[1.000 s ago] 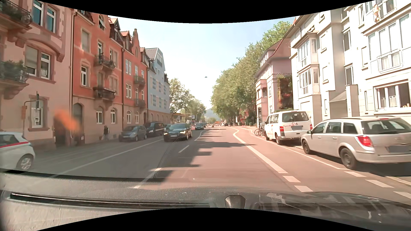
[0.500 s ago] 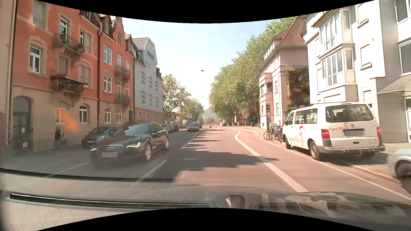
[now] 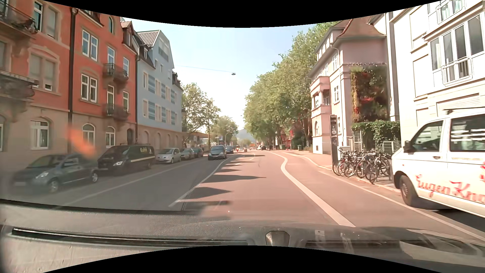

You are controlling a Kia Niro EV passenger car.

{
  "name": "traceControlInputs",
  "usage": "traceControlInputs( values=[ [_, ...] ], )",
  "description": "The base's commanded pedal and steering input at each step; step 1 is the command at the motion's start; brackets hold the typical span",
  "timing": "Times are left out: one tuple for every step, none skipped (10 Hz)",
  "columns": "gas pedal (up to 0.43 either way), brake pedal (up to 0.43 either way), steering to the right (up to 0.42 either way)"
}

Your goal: Follow the waypoints while adhering to traffic rules and regulations

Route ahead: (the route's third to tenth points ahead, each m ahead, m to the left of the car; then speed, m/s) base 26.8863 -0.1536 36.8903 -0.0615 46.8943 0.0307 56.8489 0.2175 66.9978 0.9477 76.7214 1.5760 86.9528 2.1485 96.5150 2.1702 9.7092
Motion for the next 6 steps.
traceControlInputs(
  values=[
    [0.098,0.000,0.006],
    [0.098,0.000,0.006],
    [0.098,0.000,0.006],
    [0.098,0.000,0.012],
    [0.087,0.000,0.017],
    [0.087,0.000,0.019]
  ],
)
